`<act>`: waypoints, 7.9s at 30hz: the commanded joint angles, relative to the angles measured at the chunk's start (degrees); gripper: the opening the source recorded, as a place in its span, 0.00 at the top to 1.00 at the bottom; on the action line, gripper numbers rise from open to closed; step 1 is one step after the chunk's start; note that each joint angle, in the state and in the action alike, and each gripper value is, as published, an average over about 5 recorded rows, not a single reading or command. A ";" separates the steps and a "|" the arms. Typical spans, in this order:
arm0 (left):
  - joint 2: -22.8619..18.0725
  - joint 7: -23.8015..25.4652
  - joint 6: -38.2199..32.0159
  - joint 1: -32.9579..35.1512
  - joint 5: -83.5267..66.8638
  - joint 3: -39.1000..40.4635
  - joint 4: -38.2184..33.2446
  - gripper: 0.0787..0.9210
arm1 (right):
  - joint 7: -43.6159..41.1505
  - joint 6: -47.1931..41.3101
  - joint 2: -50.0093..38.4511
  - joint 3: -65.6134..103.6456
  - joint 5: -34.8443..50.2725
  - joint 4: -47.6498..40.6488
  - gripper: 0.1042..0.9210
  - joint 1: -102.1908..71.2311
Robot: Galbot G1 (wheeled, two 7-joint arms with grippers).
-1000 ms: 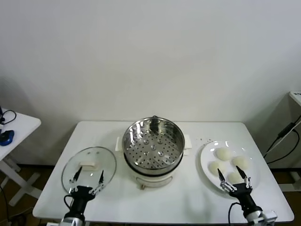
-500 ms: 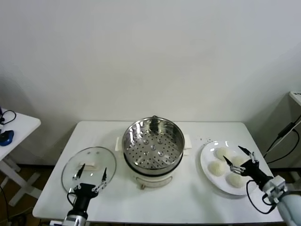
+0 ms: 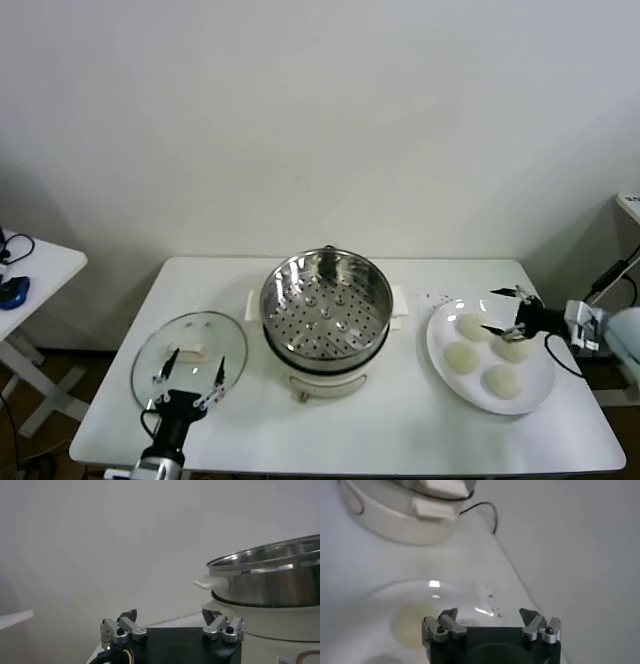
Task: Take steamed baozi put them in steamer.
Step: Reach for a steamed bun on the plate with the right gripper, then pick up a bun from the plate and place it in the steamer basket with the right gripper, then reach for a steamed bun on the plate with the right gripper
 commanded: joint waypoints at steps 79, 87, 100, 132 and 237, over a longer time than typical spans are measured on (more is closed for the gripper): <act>-0.26 0.60 0.64 -0.23 0.00 -1.59 1.67 0.12 | -12.37 4.41 16.95 -38.83 -13.03 -16.72 0.25 37.33; -0.21 0.68 0.69 -0.18 0.48 -1.33 1.50 0.12 | -13.29 6.98 14.68 -52.19 -7.70 -1.54 0.25 53.96; -0.18 0.72 0.86 0.36 1.14 -0.96 0.77 0.12 | -13.01 13.62 23.03 -55.44 -18.41 15.31 0.24 61.38; -0.13 0.83 1.18 1.19 1.41 -1.21 0.41 0.12 | -11.55 20.10 48.06 -52.96 -33.99 -6.99 0.25 44.96; 0.12 0.70 0.82 2.27 1.42 -0.71 0.26 0.12 | -4.15 -11.87 6.99 -52.96 2.12 -0.71 0.12 29.93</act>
